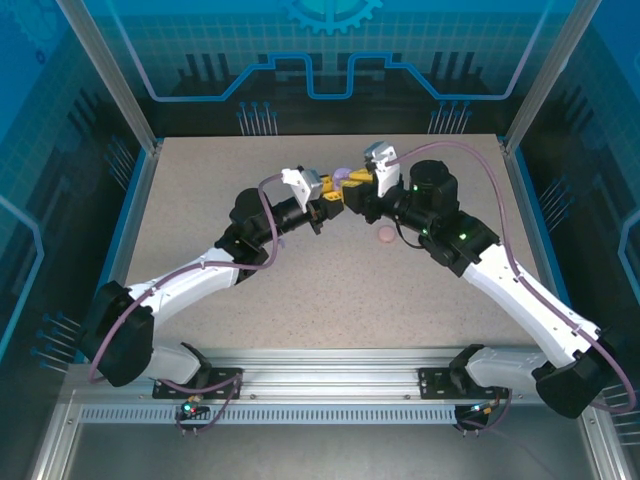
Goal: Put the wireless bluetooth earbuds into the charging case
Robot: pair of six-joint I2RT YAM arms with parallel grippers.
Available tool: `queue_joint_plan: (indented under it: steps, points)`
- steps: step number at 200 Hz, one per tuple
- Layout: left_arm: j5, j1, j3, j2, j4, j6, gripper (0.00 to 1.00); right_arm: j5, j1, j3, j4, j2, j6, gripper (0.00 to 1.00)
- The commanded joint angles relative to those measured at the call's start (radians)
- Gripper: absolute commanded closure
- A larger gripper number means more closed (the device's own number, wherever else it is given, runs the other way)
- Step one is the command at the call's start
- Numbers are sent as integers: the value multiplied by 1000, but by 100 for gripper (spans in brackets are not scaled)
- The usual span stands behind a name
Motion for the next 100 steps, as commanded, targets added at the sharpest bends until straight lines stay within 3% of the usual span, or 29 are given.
queue_joint_plan:
  steps: [1, 48, 100]
  points:
    - [-17, -6, 27, -9, 45, 4, 100, -13, -6, 28, -35, 9, 47, 51]
    - [-28, -5, 15, -11, 40, -4, 100, -101, -133, 72, 32, -43, 244, 32]
    - [-41, -5, -4, -29, 41, -4, 100, -149, -222, 90, 12, -68, 364, 27]
